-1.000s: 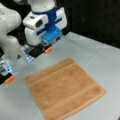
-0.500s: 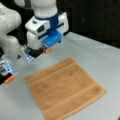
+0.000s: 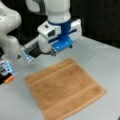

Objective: Folding a towel twice

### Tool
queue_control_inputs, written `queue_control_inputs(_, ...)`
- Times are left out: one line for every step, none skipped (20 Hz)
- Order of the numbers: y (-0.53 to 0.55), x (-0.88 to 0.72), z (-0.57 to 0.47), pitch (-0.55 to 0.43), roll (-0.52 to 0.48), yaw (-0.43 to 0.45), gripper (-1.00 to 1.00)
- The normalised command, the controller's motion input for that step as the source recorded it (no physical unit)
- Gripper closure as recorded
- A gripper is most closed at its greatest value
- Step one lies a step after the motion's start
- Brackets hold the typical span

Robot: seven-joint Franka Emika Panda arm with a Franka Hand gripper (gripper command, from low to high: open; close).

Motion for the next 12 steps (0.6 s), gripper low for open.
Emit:
queue_control_inputs(0.04, 0.46, 0.09, 0.244, -0.002, -0.255, -1.0)
queue_control_inputs(0.04, 0.4, 0.09, 0.242, 0.003, -0.247, -1.0)
queue_control_inputs(0.06, 0.41, 0.07, 0.14, 0.002, -0.338, -1.0)
queue_control_inputs(0.08, 0.45, 0.03, 0.11, 0.01, -0.362, -1.0)
queue_control_inputs(0.1, 0.45, 0.02, 0.099, 0.011, -0.352, -1.0)
queue_control_inputs(0.13, 0.49, -0.03, 0.086, -0.007, -0.356, -1.0)
queue_control_inputs(0.15, 0.49, -0.04, 0.087, -0.011, -0.322, -1.0)
queue_control_inputs(0.19, 0.53, -0.07, 0.116, -0.015, -0.314, -1.0)
queue_control_inputs(0.23, 0.58, -0.11, 0.118, -0.01, -0.297, -1.0)
queue_control_inputs(0.25, 0.58, -0.11, 0.127, -0.008, -0.262, -1.0)
queue_control_inputs(0.26, 0.62, -0.15, 0.151, -0.044, -0.248, -1.0)
queue_control_inputs(0.26, 0.66, -0.17, 0.16, -0.041, -0.222, -1.0)
